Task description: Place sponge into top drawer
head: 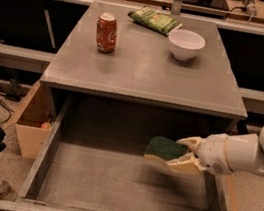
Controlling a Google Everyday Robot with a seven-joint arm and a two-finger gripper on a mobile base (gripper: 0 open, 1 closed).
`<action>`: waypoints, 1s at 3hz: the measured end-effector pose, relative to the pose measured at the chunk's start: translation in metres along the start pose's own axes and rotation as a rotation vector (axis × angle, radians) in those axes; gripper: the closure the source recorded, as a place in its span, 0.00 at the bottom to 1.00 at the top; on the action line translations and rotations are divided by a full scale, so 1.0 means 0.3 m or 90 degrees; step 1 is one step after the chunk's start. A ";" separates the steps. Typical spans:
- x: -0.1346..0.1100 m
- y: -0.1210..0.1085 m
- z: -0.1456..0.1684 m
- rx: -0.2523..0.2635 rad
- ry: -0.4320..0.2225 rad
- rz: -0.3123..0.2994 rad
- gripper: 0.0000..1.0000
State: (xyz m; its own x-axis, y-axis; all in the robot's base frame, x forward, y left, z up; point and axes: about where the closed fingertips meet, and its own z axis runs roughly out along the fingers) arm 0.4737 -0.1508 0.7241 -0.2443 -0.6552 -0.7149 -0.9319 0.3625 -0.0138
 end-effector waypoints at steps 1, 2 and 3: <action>0.135 0.000 0.068 -0.005 0.008 -0.002 1.00; 0.135 0.003 0.075 -0.008 0.008 -0.003 0.83; 0.132 0.005 0.079 -0.010 0.008 -0.004 0.59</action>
Offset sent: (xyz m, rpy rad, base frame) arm -0.0041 -0.0118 -0.0394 -0.0106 0.0067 0.0073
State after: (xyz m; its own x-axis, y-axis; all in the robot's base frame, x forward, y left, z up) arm 0.4690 -0.1605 0.6791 -0.2409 -0.6659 -0.7061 -0.9375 0.3480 -0.0083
